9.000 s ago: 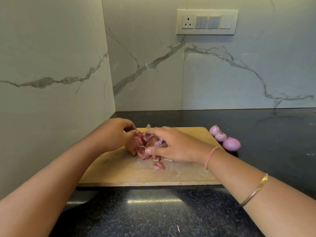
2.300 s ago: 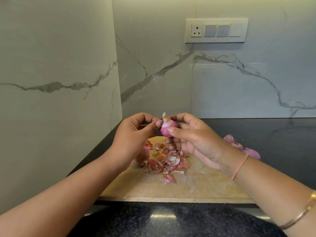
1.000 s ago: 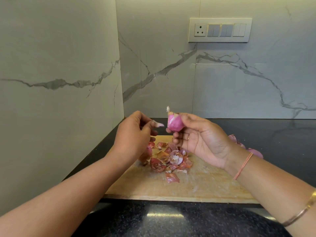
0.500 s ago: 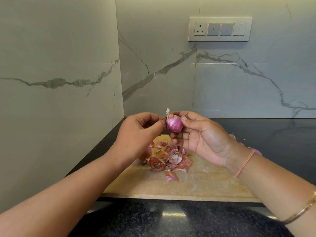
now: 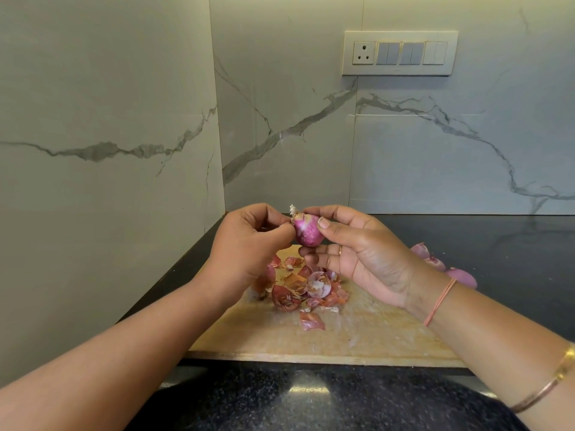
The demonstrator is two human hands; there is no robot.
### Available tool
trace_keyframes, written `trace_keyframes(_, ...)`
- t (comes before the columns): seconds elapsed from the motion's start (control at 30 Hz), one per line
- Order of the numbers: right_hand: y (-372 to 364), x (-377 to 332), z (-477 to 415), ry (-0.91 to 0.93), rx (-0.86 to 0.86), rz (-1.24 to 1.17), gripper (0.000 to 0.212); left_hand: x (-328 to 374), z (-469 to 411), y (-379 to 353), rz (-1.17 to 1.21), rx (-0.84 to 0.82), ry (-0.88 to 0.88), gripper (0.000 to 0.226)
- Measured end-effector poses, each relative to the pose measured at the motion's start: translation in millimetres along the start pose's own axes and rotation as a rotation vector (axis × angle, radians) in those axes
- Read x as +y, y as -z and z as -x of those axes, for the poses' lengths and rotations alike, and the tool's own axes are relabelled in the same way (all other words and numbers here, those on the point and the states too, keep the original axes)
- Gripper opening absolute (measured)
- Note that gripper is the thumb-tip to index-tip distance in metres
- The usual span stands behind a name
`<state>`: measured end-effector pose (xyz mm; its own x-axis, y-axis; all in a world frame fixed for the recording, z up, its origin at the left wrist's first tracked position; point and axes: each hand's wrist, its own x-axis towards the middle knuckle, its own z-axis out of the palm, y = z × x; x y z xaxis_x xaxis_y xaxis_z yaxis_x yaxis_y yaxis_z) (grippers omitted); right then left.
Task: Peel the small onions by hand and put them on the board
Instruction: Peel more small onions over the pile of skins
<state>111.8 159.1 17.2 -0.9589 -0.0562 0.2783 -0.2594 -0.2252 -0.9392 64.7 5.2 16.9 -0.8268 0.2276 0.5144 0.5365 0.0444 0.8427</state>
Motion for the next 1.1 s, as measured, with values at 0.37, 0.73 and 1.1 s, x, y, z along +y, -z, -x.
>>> trace_keyframes(0.37,-6,1,2,0.031,0.013,0.114,0.039,-1,-1,-3,-0.191,0.044,-0.078,0.012)
trace_keyframes(0.73,-5,-1,0,-0.010,-0.001,0.021,0.021,-5,-6,-2,-0.230,0.070,-0.080,0.009)
trace_keyframes(1.1,-3,-4,0,-0.050,-0.035,-0.026,0.028,-12,-11,1,-0.383,0.081,-0.151,0.015)
